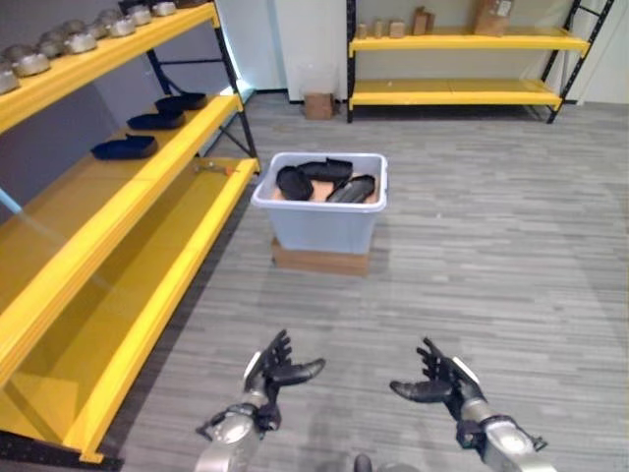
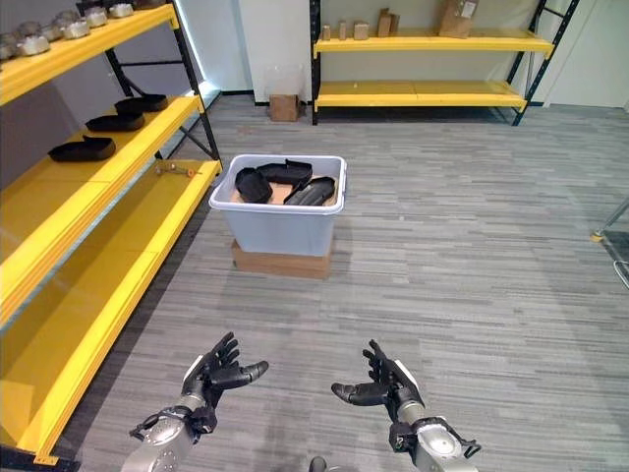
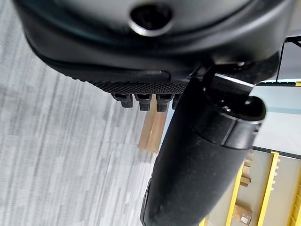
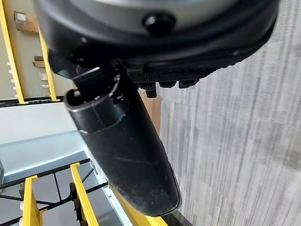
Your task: Move parts from the plastic box to the shelf.
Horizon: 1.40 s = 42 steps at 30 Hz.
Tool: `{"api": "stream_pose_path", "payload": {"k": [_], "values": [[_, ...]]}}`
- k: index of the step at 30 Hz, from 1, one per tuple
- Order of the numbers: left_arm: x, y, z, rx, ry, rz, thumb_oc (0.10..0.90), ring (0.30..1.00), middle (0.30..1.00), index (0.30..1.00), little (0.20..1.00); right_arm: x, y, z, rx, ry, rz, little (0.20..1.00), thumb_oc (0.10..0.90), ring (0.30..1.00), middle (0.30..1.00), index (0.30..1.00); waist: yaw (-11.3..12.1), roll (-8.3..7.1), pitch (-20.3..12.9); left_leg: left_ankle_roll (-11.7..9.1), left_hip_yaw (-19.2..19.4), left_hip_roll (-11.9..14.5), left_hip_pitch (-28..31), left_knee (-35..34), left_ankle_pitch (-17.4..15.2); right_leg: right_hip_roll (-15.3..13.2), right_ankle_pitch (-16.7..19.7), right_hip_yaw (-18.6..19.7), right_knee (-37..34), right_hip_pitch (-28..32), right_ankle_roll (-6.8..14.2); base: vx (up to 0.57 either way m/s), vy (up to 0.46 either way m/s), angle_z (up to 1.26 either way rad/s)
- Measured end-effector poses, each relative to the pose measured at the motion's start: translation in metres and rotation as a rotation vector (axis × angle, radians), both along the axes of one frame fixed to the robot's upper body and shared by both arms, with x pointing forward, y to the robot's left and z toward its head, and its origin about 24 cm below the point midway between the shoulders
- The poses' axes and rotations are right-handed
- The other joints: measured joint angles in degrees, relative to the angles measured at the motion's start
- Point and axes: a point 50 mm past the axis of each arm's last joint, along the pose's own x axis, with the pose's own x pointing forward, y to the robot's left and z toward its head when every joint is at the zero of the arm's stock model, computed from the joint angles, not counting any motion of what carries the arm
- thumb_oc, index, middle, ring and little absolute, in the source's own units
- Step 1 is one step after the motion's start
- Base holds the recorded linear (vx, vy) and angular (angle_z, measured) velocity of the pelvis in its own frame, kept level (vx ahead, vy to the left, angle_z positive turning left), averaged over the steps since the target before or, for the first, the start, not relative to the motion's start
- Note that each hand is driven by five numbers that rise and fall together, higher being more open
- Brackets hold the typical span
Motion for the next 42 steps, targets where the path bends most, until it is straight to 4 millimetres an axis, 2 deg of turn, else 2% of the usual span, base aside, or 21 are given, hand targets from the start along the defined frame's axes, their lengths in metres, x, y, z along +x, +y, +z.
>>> {"api": "stream_pose_path", "payload": {"k": [2, 3, 5, 7, 10, 13, 14, 16, 18, 20, 22, 23, 26, 28, 32, 34, 36, 37, 40, 41, 42], "values": [[-0.003, 0.0, -0.002, 0.0, 0.009, 0.001, 0.9, 1.0, 1.0, 1.0, 1.0, -0.002, 0.0, -0.001, 0.001, 0.005, -0.005, 1.0, 0.9, 1.0, 1.0, 1.0, 0.11, -0.54, 0.07, 0.99, 0.45, 0.3, -2.1, 2.93, 0.76, 0.49, -0.81, 0.62, -0.38, 1.06, -1.83, 0.18, -0.033, -0.05], [-0.003, 0.0, -0.002, 0.001, 0.01, 0.0, 0.9, 1.0, 1.0, 1.0, 1.0, -0.005, 0.001, -0.003, 0.002, 0.013, -0.014, 1.0, 0.9, 1.0, 1.0, 1.0, 0.75, -1.36, 0.32, 3.28, 0.08, -0.23, -2.51, 0.63, -1.43, 0.39, -0.71, 1.21, -1.62, 1.91, -2.54, 0.21, 0.011, -0.1], [-0.005, 0.001, -0.003, 0.002, 0.016, 0.002, 0.9, 1.0, 1.0, 1.0, 1.0, -0.006, 0.002, -0.005, 0.009, 0.019, -0.017, 1.0, 0.9, 1.0, 1.0, 1.0, 1.48, -2.33, 0.79, 6.07, 1.69, -0.35, -3.67, -10.38, -2.91, 0.17, 0.06, 1.63, -4.09, 3.4, -2.26, 0.25, 0.053, -0.09], [-0.009, 0.003, -0.005, 0.006, 0.029, 0.007, 0.9, 1.0, 1.0, 1.0, 1.0, -0.006, 0.005, -0.006, 0.016, 0.022, -0.015, 1.0, 0.9, 1.0, 1.0, 1.0, 1.86, -2.58, 0.93, 7.17, 1.58, -0.28, -3.49, -24.73, -1.88, 0.18, 0.59, 1.78, -6.87, 5.56, -1.01, 0.26, 0.076, -0.07], [-0.013, 0.004, -0.008, 0.007, 0.043, 0.01, 0.9, 1.0, 1.0, 1.0, 1.0, -0.009, 0.004, -0.01, 0.015, 0.042, -0.021, 1.0, 0.9, 1.0, 1.0, 1.0, 2.59, -1.92, 1.27, 5.34, 1.09, 2.59, -3.33, -45.35, 5.11, 1.41, 1.43, 2.35, -11.28, 9.46, 0.63, 0.29, 0.083, -0.06], [-0.016, 0.006, -0.011, 0.012, 0.06, 0.017, 0.9, 1.0, 1.0, 1.0, 1.0, -0.012, -0.002, -0.016, -0.006, 0.073, -0.033, 1.0, 0.9, 1.0, 1.0, 1.0, 4.41, -0.32, 2.46, 3.72, -1.63, 5.4, -6.84, -46.49, 8.89, 2.66, 0.8, 4.22, -13.13, 12.42, 0.05, 0.39, 0.125, -0.33], [-0.022, 0.009, -0.015, 0.019, 0.081, 0.025, 0.9, 1.0, 1.0, 1.0, 1.0, -0.014, -0.003, -0.017, -0.013, 0.082, -0.026, 1.0, 0.9, 1.0, 1.0, 1.0, 4.99, 0.47, 2.66, 4.39, -1.56, 5.54, -6.36, -45.45, 9.73, 2.57, -0.71, 6.78, -13.39, 14.2, 1.67, 0.49, 0.211, -0.88], [-0.029, 0.01, -0.018, 0.021, 0.099, 0.028, 0.9, 1.0, 1.0, 1.0, 1.0, -0.016, -0.005, -0.017, -0.015, 0.085, -0.024, 1.0, 0.9, 1.0, 1.0, 1.0, 5.66, 1.54, 1.95, 5.33, -1.5, 5.03, -3.64, -43.99, 9.11, 2.37, -1.91, 8.86, -12.43, 15.35, 1.78, 0.4, 0.193, -0.79], [-0.028, 0.012, -0.017, 0.024, 0.098, 0.029, 0.9, 1.0, 1.0, 1.0, 1.0, -0.019, -0.004, -0.02, -0.013, 0.101, -0.028, 1.0, 0.9, 1.0, 1.0, 1.0, 4.46, 2.0, 1.29, 8.12, -1.07, 2.63, -1.21, -43.63, 10.54, 0.97, -4.54, 9.36, -11.81, 17.28, 3.69, 0.36, 0.191, -0.24], [-0.022, 0.012, -0.013, 0.025, 0.076, 0.025, 0.9, 1.0, 1.0, 1.0, 1.0, -0.02, -0.001, -0.02, -0.002, 0.104, -0.019, 1.0, 0.9, 1.0, 1.0, 1.0, 4.28, 0.33, 1.11, 10.05, 1.2, -0.08, -0.28, -42.98, 12.09, -2.24, -8.62, 10.04, -7.39, 16.53, 6.28, 0.33, 0.192, -0.08], [-0.019, 0.013, -0.011, 0.032, 0.066, 0.021, 0.9, 1.0, 1.0, 1.0, 1.0, -0.02, 0.004, -0.021, 0.012, 0.102, -0.02, 1.0, 0.9, 1.0, 1.0, 1.0, 4.18, -0.93, 0.91, 12.2, 1.94, -2.84, 0.91, -42.62, 11.14, -4.85, -11.03, 10.17, -3.79, 16.12, 7.87, 0.24, 0.156, 0.0], [-0.013, 0.014, -0.006, 0.04, 0.039, 0.013, 0.9, 1.0, 1.0, 1.0, 1.0, -0.018, 0.009, -0.019, 0.01, 0.086, 0.001, 1.0, 0.9, 1.0, 1.0, 1.0, 4.4, -0.85, 0.89, 14.07, 2.03, -4.81, 2.62, -43.12, 11.02, -7.03, -13.05, 10.25, 2.79, 13.81, 9.13, 0.26, 0.192, 0.12], [-0.007, 0.022, 0.001, 0.063, 0.013, 0.018, 0.9, 1.0, 1.0, 1.0, 1.0, -0.009, 0.018, -0.014, 0.031, 0.051, 0.029, 1.0, 0.9, 1.0, 1.0, 1.0, 5.03, -0.73, 1.02, 15.52, 2.6, -6.0, 4.42, -43.52, 9.11, -7.79, -12.97, 11.8, 17.04, 7.99, 10.31, 0.25, 0.213, -0.13], [-0.004, 0.029, 0.004, 0.089, 0.006, 0.016, 0.9, 1.0, 1.0, 1.0, 1.0, -0.005, 0.026, -0.01, 0.055, 0.025, 0.043, 1.0, 0.9, 1.0, 1.0, 1.0, 4.32, 0.04, 1.38, 15.59, 2.45, -6.87, 7.51, -43.89, 7.76, -7.99, -10.12, 11.6, 40.83, -4.52, 12.38, 0.16, 0.119, 0.22], [-0.008, 0.032, 0.003, 0.092, 0.009, 0.029, 0.9, 1.0, 1.0, 1.0, 1.0, -0.009, 0.026, -0.01, 0.046, 0.024, 0.061, 1.0, 0.9, 1.0, 1.0, 1.0, 4.25, 0.76, 2.32, 18.74, 1.72, -8.47, 11.42, -42.83, 3.02, -8.06, -9.74, 9.98, 42.72, -13.24, 11.25, 0.24, 0.123, 0.13], [-0.01, 0.03, 0.001, 0.095, 0.02, 0.014, 0.9, 1.0, 1.0, 1.0, 1.0, -0.01, 0.025, -0.01, 0.042, 0.026, 0.055, 1.0, 0.9, 1.0, 1.0, 1.0, 3.34, 2.08, 3.06, 18.09, 1.61, -8.17, 12.54, -43.93, 3.58, -6.24, -10.1, 8.49, 37.42, -17.21, 10.76, 0.26, 0.005, 0.11], [-0.009, 0.028, 0.002, 0.09, 0.017, 0.001, 0.9, 1.0, 1.0, 1.0, 1.0, -0.015, 0.023, -0.013, 0.038, 0.045, 0.053, 1.0, 0.9, 1.0, 1.0, 1.0, 1.37, 1.82, 3.8, 17.44, 0.38, -8.69, 13.79, -43.86, 1.81, -4.87, -8.56, 6.75, 29.19, -20.2, 9.79, 0.37, -0.054, 0.26], [-0.009, 0.026, -0.002, 0.088, 0.034, -0.001, 0.9, 1.0, 1.0, 1.0, 1.0, -0.02, 0.022, -0.016, 0.038, 0.062, 0.048, 1.0, 0.9, 1.0, 1.0, 1.0, 1.08, 1.74, 4.33, 16.62, 0.54, -8.88, 15.12, -43.88, 0.5, -4.7, -4.89, 0.99, 15.28, -21.01, 8.77, 0.3, -0.072, 0.11], [-0.009, 0.023, -0.004, 0.083, 0.039, -0.004, 0.9, 1.0, 1.0, 1.0, 1.0, -0.033, 0.019, -0.022, 0.032, 0.103, 0.036, 1.0, 0.9, 1.0, 1.0, 1.0, -0.64, 0.45, 4.49, 14.89, -1.53, -9.93, 18.93, -44.84, -1.48, -4.64, 2.37, -1.03, -4.37, -20.23, 10.45, 0.36, -0.133, 0.3], [-0.009, 0.022, -0.004, 0.079, 0.037, -0.001, 0.9, 1.0, 1.0, 1.0, 1.0, -0.034, 0.019, -0.022, 0.029, 0.113, 0.037, 1.0, 0.9, 1.0, 1.0, 1.0, -0.8, 0.64, 4.46, 13.16, -2.61, -9.58, 20.75, -44.99, -3.28, -3.96, 4.85, -1.09, -9.78, -18.77, 10.11, 0.3, -0.117, 0.26], [-0.008, 0.021, -0.004, 0.077, 0.035, -0.004, 0.9, 1.0, 1.0, 1.0, 1.0, -0.034, 0.018, -0.022, 0.029, 0.114, 0.038, 1.0, 0.9, 1.0, 1.0, 1.0, -0.93, 0.53, 4.44, 13.22, -1.93, -9.63, 22.29, -44.91, -3.26, -3.88, 5.9, -1.0, -9.74, -16.88, 9.49, 0.32, -0.134, 0.32]]}}
